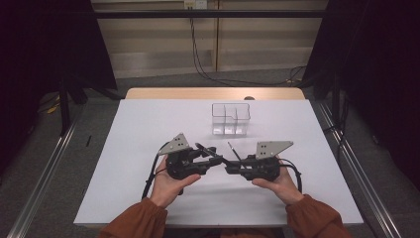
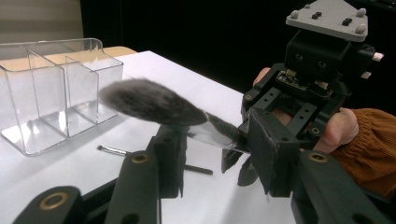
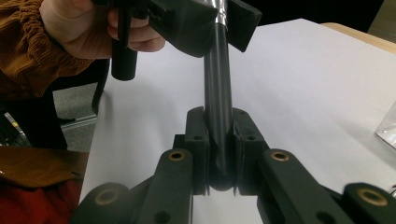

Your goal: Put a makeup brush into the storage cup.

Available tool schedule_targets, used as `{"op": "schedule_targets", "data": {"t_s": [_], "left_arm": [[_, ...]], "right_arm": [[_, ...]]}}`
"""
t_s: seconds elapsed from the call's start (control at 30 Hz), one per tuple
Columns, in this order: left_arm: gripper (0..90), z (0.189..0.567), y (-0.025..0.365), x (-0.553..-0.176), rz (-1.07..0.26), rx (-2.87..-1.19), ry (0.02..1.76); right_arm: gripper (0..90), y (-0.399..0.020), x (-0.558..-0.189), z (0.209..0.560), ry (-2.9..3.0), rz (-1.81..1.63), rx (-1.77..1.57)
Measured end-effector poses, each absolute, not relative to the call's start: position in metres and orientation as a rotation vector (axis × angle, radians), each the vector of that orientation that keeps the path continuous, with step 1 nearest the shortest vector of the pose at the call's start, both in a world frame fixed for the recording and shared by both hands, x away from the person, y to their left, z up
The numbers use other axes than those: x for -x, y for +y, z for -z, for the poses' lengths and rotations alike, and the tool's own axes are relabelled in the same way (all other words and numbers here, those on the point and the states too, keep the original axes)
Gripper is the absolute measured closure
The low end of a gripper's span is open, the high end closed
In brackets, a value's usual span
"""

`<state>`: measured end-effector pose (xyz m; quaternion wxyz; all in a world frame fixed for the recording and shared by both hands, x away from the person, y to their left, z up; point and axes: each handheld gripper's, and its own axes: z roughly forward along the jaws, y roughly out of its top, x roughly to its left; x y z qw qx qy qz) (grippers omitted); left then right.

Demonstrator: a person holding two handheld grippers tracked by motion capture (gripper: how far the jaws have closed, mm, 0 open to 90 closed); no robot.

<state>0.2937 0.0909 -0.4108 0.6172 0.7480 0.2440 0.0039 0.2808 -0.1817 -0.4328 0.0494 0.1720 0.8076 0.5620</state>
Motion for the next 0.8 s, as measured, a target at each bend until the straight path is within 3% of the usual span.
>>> {"op": "schedule_targets", "data": {"t_s": [0.8], "left_arm": [[74.7,0.405,0.094,-0.294,0.131,-1.709,0.565]], "right_arm": [[79.3,-0.172,-0.279,0.441,2.520,-1.641,-0.466]]}}
